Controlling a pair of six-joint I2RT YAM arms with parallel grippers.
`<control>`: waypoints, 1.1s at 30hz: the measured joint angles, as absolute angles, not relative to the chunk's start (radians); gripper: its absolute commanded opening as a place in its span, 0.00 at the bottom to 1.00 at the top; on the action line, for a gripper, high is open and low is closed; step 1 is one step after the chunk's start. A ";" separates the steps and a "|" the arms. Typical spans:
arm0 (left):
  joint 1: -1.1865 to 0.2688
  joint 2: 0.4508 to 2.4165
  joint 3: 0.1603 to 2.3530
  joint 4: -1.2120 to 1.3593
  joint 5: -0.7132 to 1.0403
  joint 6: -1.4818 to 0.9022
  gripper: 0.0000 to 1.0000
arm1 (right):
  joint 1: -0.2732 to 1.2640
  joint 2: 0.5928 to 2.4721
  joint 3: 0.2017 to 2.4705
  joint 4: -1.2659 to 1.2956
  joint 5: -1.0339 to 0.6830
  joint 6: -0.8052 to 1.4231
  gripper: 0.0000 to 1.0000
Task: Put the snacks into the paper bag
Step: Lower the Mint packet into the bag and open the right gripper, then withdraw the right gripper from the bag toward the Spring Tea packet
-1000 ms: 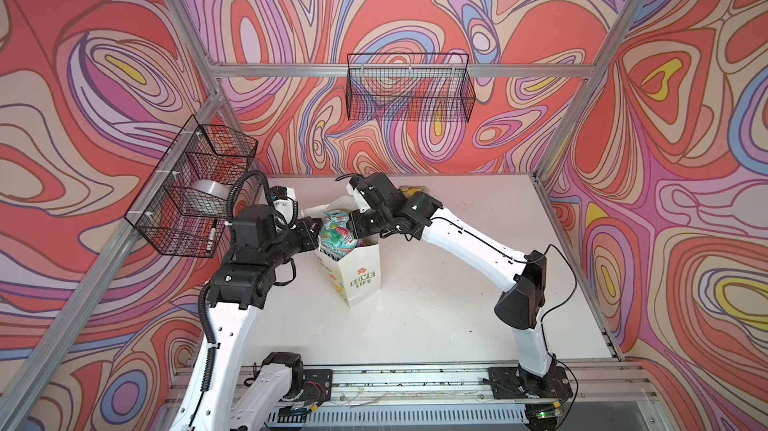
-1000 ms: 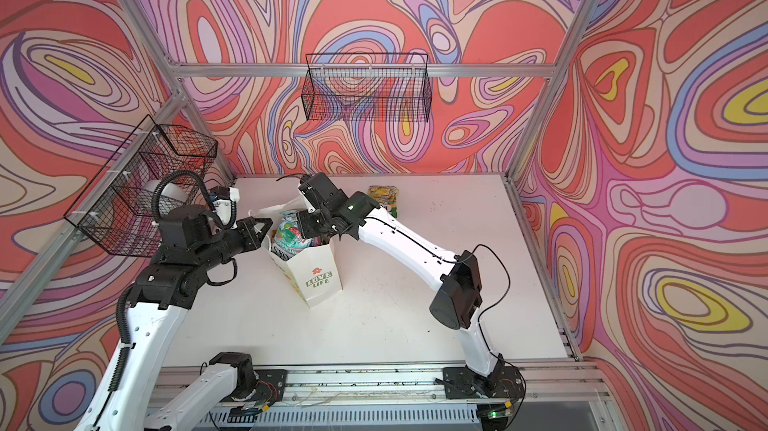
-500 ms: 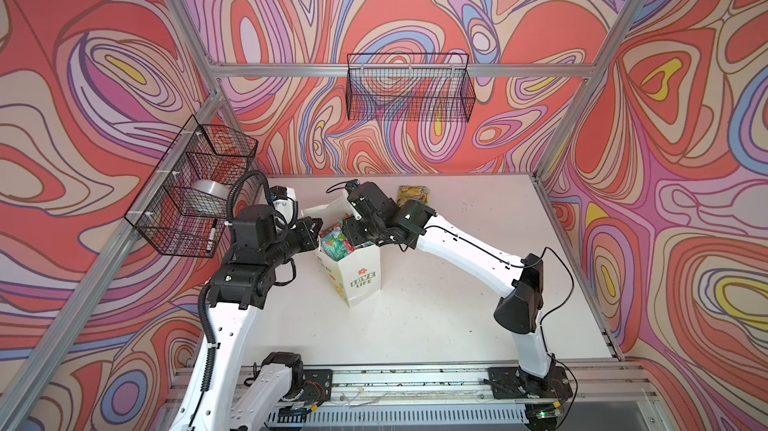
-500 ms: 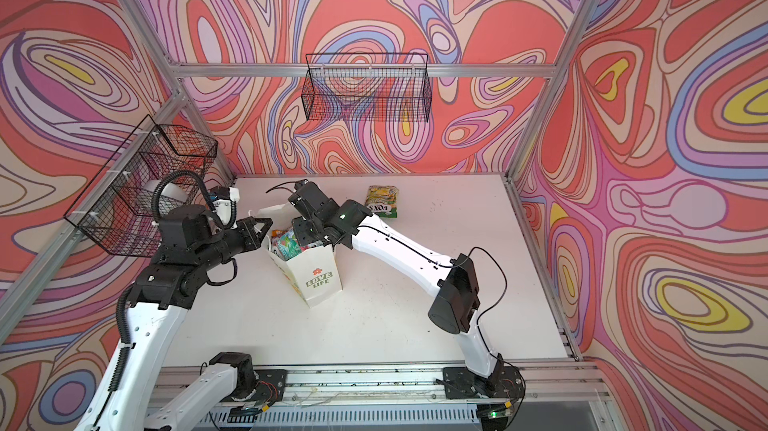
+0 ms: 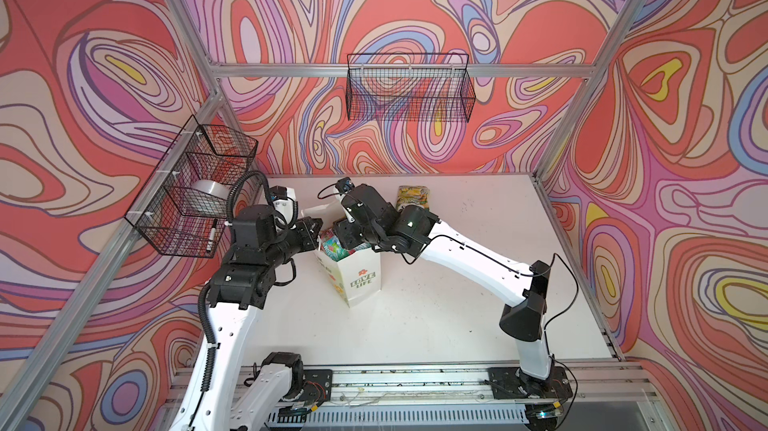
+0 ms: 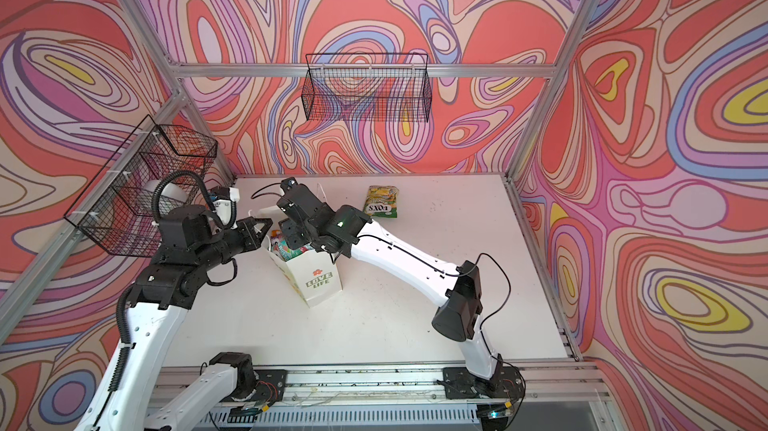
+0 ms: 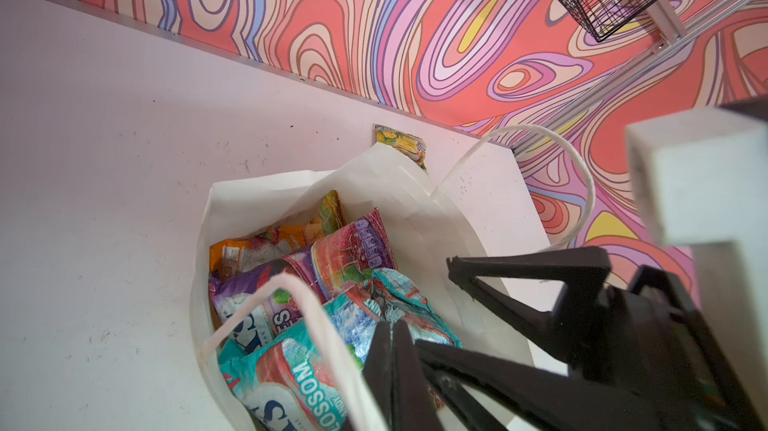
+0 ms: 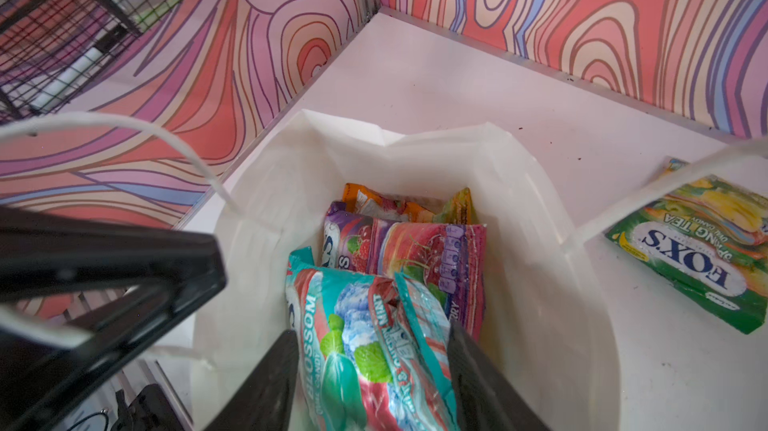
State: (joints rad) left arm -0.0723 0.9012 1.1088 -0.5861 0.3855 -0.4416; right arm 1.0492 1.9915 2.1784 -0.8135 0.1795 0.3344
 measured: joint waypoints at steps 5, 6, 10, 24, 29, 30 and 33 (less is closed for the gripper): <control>-0.072 0.901 1.109 -0.586 0.385 -0.442 0.00 | 1.055 1.852 2.150 -0.761 0.155 0.309 0.86; -0.072 0.901 1.109 -0.586 0.385 -0.442 0.00 | 1.055 1.814 2.142 -0.748 0.157 0.307 0.88; -0.072 0.901 1.109 -0.586 0.385 -0.442 0.00 | 1.055 1.670 2.099 -0.700 0.195 0.296 0.98; -0.073 0.901 1.109 -0.586 0.387 -0.442 0.00 | 0.973 1.427 1.776 -0.660 0.450 0.329 0.98; -0.078 0.901 1.109 -0.586 0.390 -0.442 0.00 | 0.752 1.403 1.663 -0.635 0.343 0.400 0.98; -0.079 0.901 1.109 -0.586 0.391 -0.442 0.00 | 0.706 1.404 1.637 -0.627 0.312 0.413 0.98; -0.079 0.901 1.109 -0.586 0.392 -0.442 0.00 | 0.562 1.425 1.556 -0.580 0.175 0.459 0.98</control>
State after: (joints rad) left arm -0.0788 0.9012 1.1088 -0.5861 0.3923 -0.4419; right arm 0.5621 1.4246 1.5558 -0.5800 0.1749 0.4595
